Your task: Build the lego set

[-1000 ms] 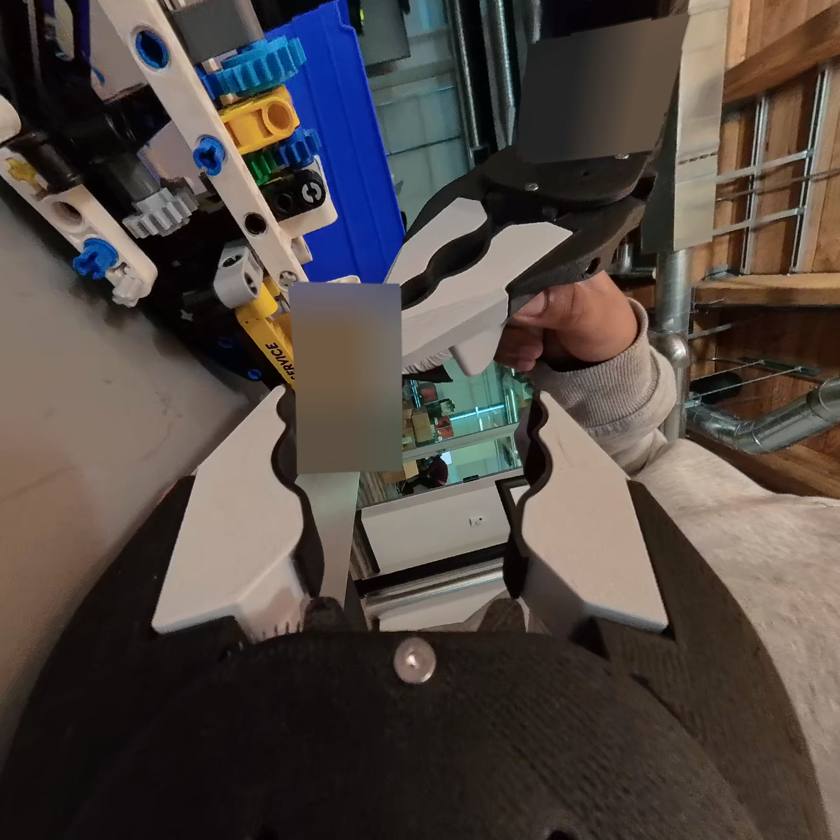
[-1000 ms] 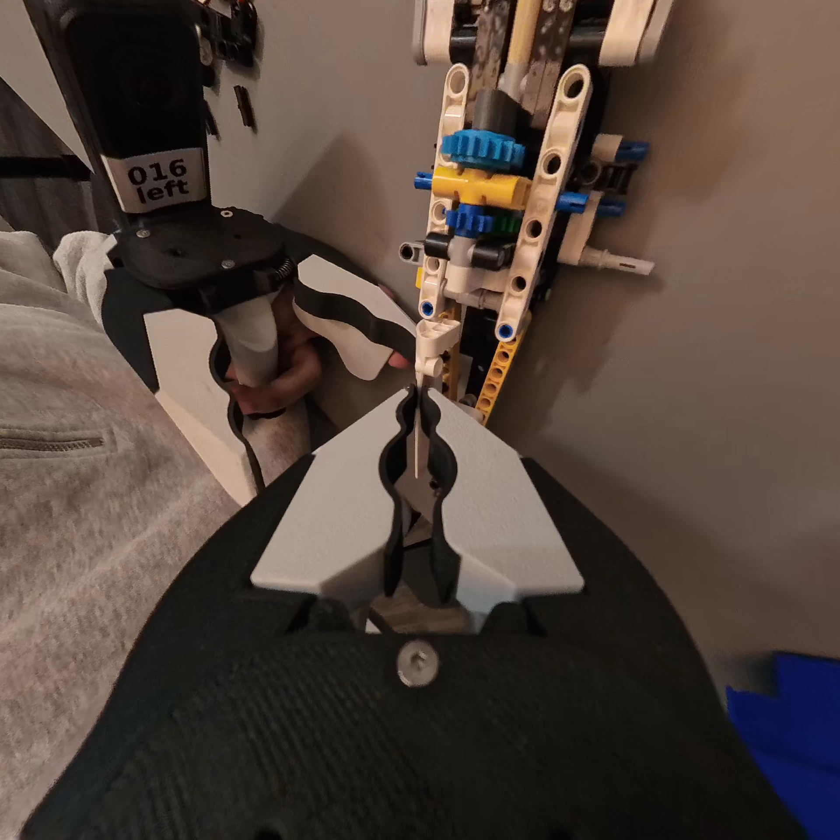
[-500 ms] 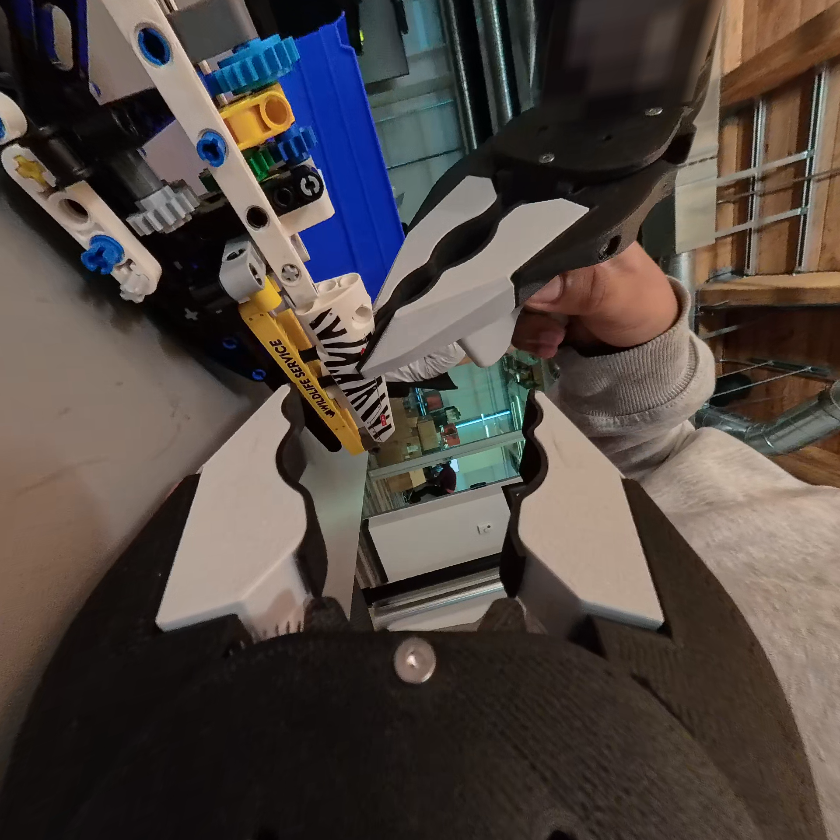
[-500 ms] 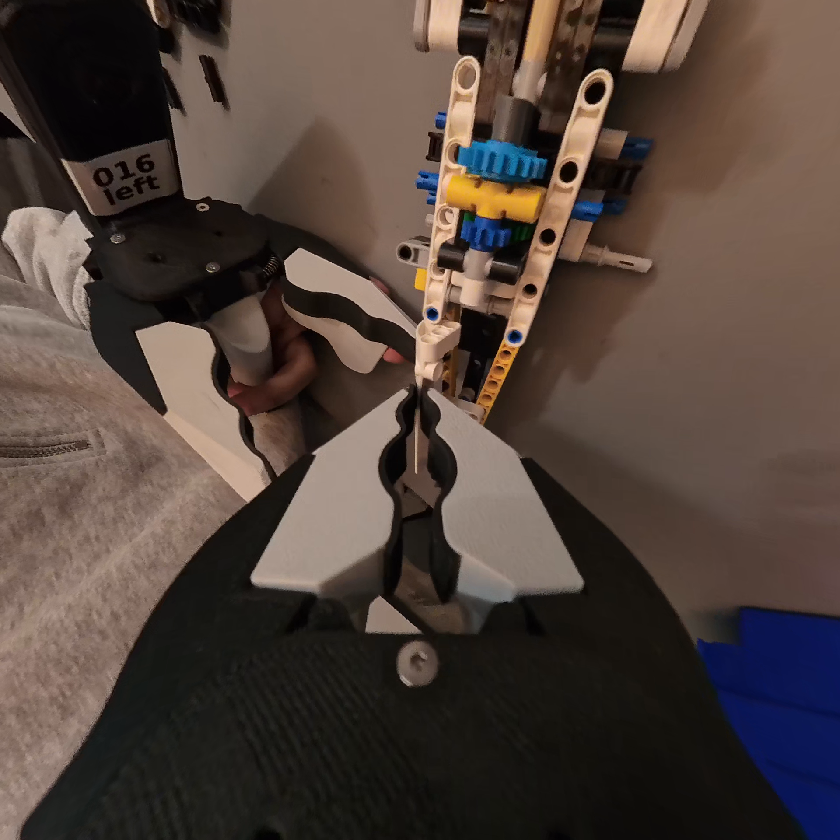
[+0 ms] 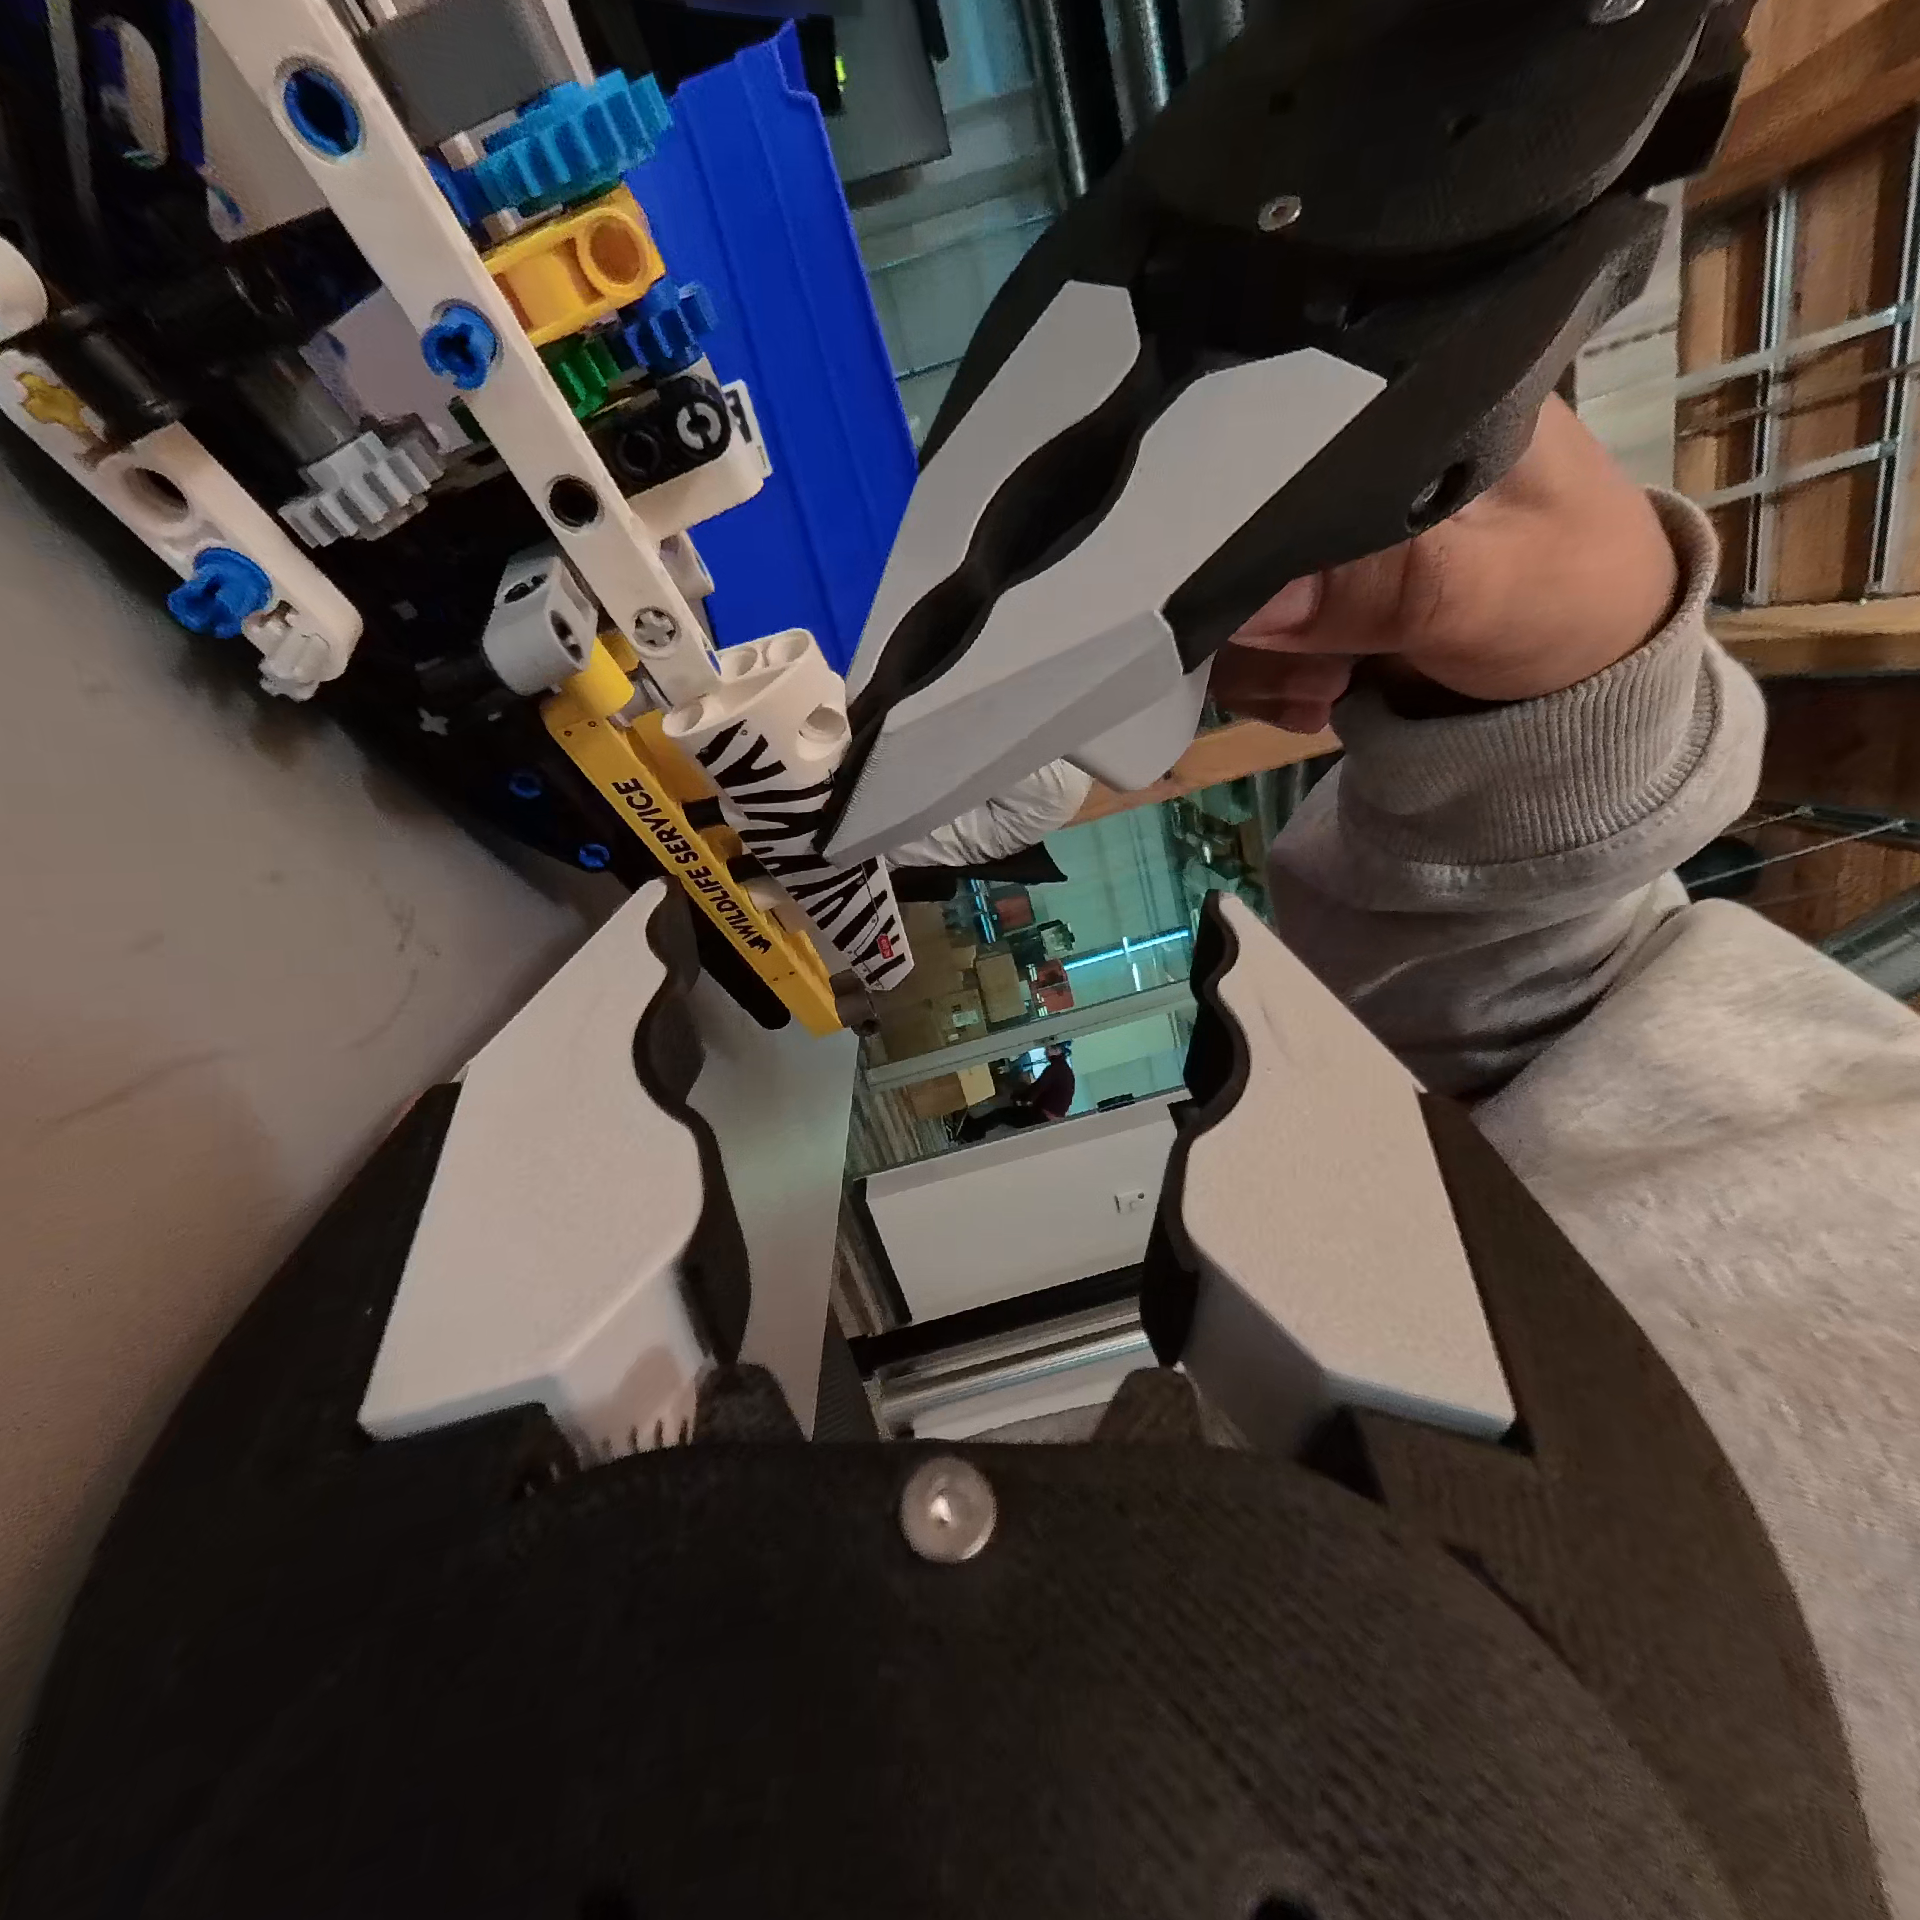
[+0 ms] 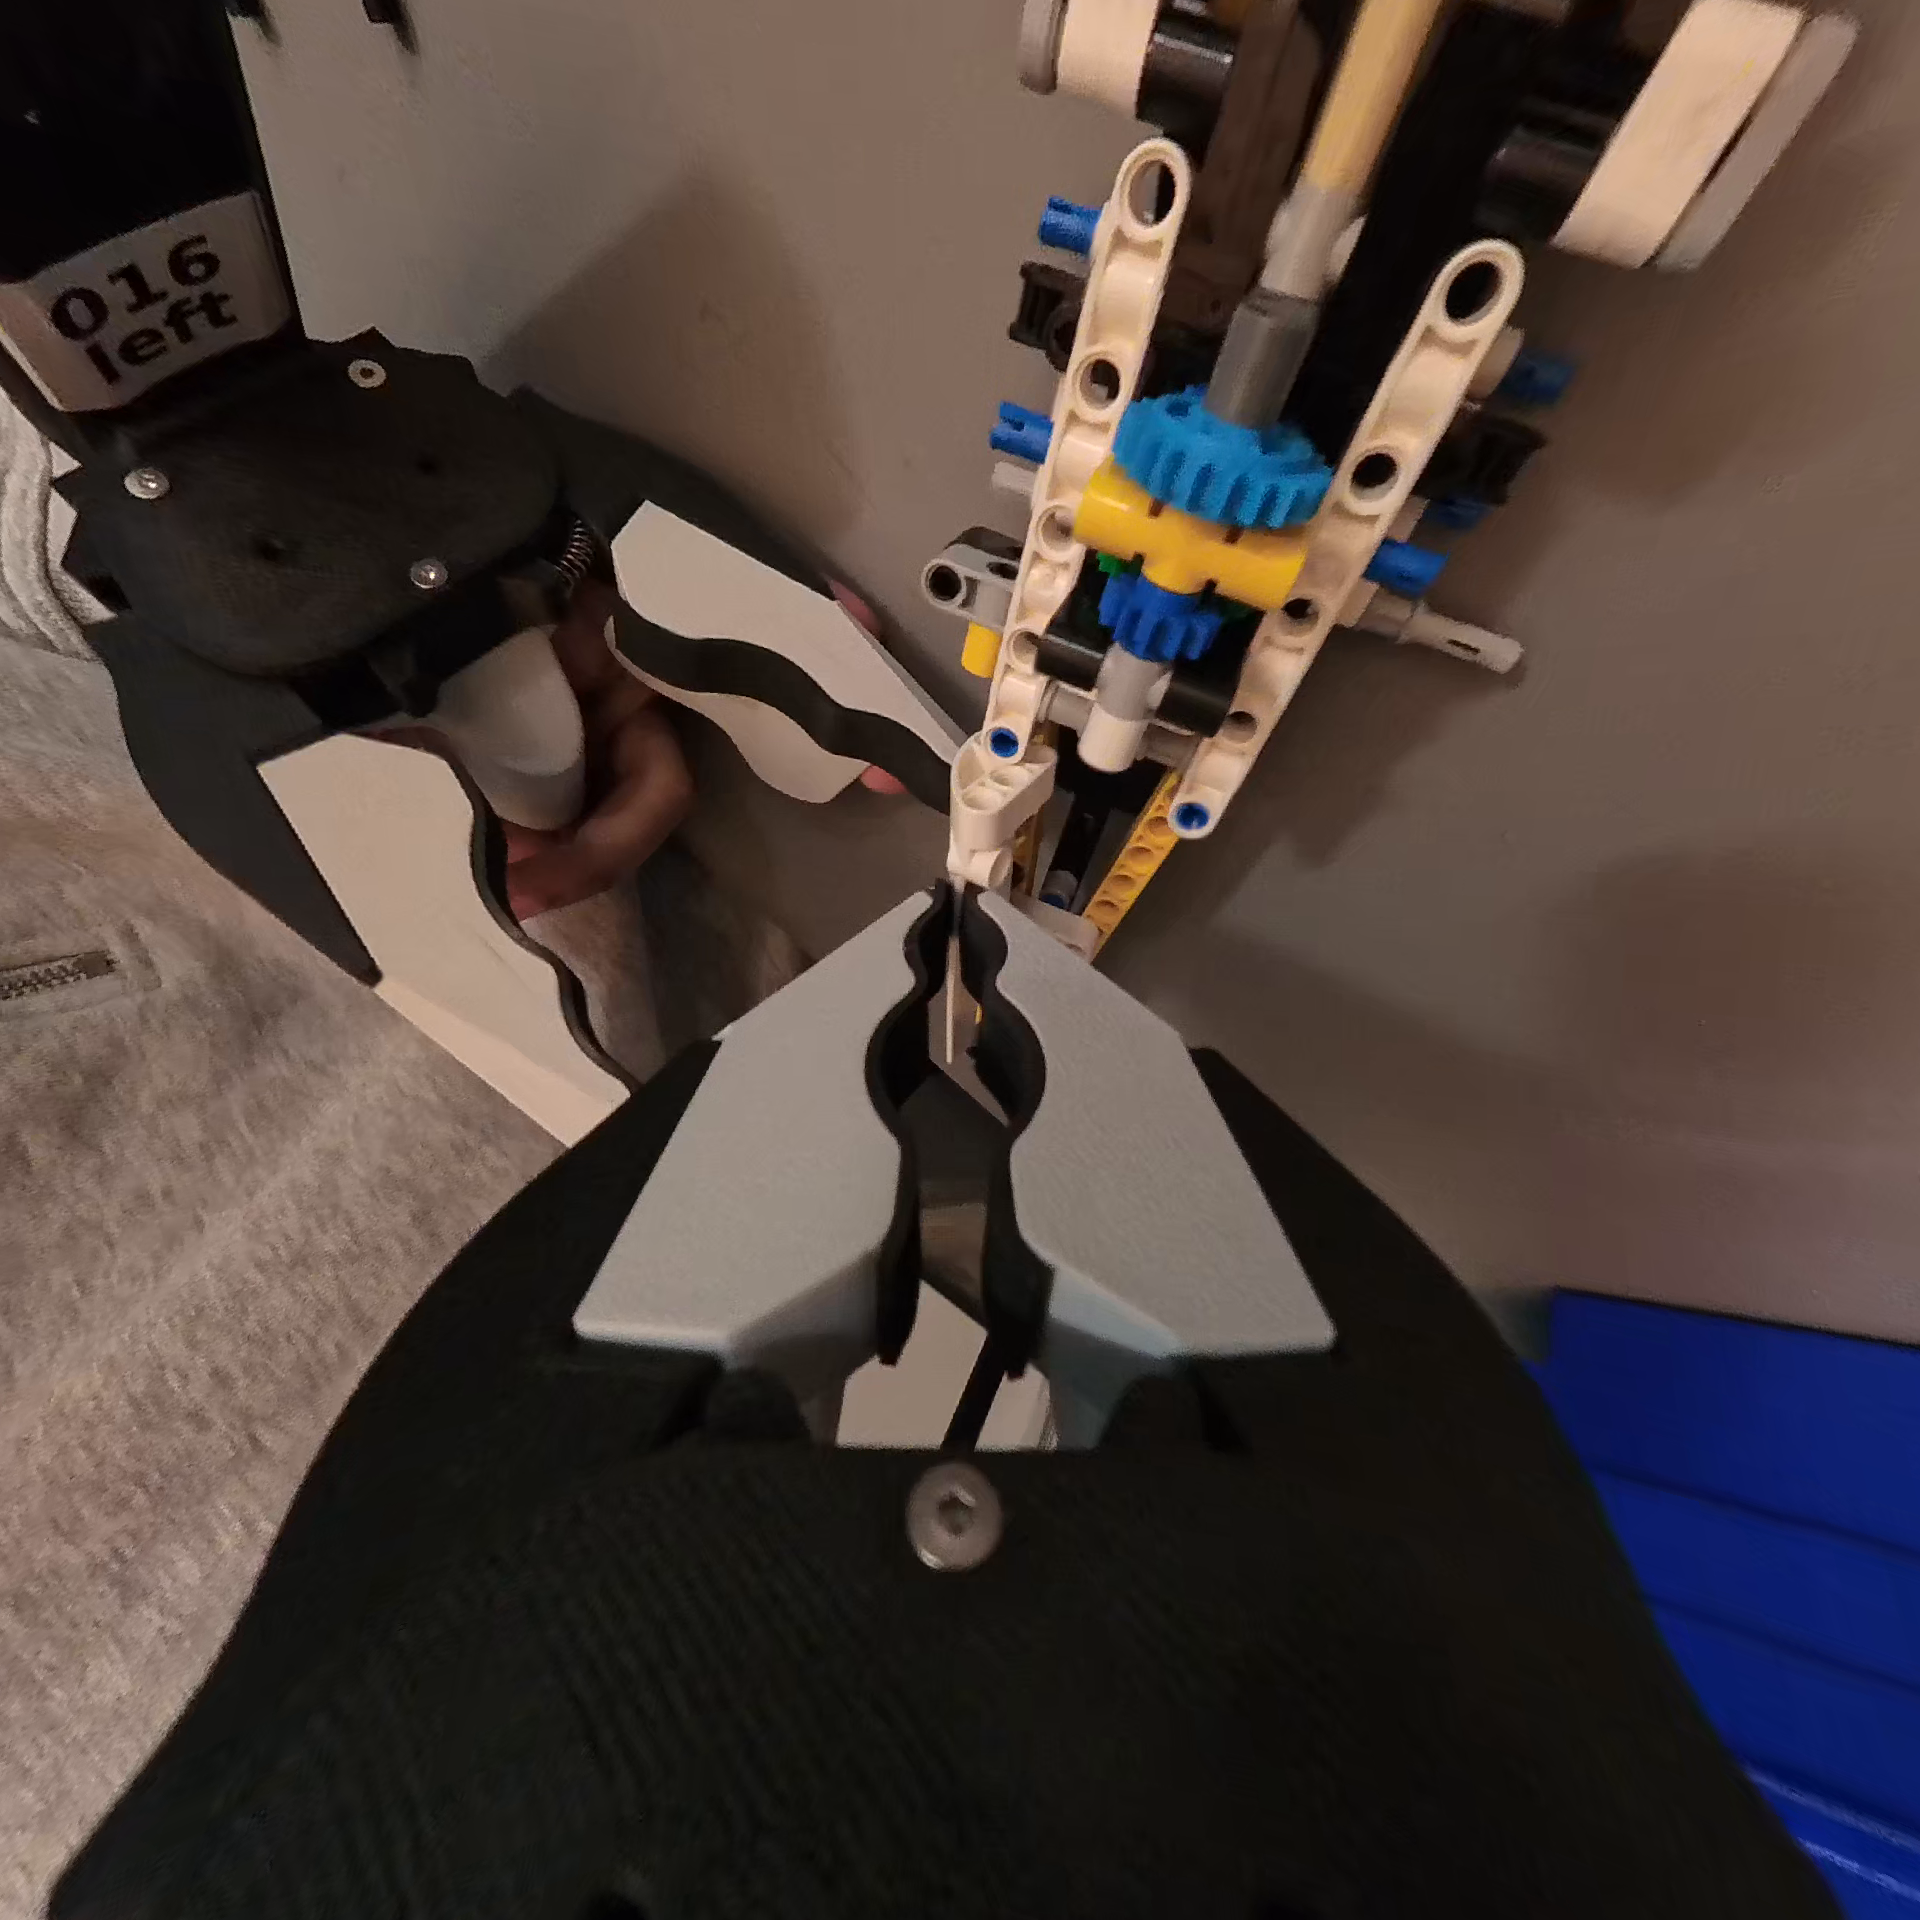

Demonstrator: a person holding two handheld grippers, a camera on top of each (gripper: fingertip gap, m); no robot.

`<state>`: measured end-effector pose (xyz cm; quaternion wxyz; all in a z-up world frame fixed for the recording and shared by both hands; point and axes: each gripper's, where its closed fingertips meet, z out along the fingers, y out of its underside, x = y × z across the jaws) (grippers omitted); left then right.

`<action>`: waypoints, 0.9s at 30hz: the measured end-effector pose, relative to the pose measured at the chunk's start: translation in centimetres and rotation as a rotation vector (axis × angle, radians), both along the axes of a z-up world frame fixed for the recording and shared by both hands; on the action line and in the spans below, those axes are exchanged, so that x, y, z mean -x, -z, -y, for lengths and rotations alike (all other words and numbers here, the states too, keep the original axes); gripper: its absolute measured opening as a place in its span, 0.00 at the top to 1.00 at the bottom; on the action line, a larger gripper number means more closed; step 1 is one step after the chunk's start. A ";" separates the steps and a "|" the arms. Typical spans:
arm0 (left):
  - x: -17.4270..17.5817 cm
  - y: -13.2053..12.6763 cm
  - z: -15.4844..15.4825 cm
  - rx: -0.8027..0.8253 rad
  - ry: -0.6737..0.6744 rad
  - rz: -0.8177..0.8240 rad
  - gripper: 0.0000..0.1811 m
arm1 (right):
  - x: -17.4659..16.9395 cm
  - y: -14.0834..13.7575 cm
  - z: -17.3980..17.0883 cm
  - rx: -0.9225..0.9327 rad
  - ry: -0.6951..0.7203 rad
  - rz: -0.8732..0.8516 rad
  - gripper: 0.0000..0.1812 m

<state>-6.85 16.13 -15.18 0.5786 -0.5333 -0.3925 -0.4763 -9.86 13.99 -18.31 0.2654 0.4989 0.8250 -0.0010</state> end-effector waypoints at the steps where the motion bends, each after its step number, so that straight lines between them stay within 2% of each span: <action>1: 0.0 0.0 0.0 0.002 0.000 -0.002 0.48 | 0.0 0.0 0.0 0.000 0.002 0.007 1.00; 23: 0.0 0.1 0.1 0.012 -0.003 -0.019 0.49 | 0.0 0.1 0.0 0.051 0.097 0.043 1.00; 27: 0.3 0.0 0.2 0.003 -0.012 -0.004 0.52 | 0.1 -0.2 -0.2 0.054 0.123 0.014 1.00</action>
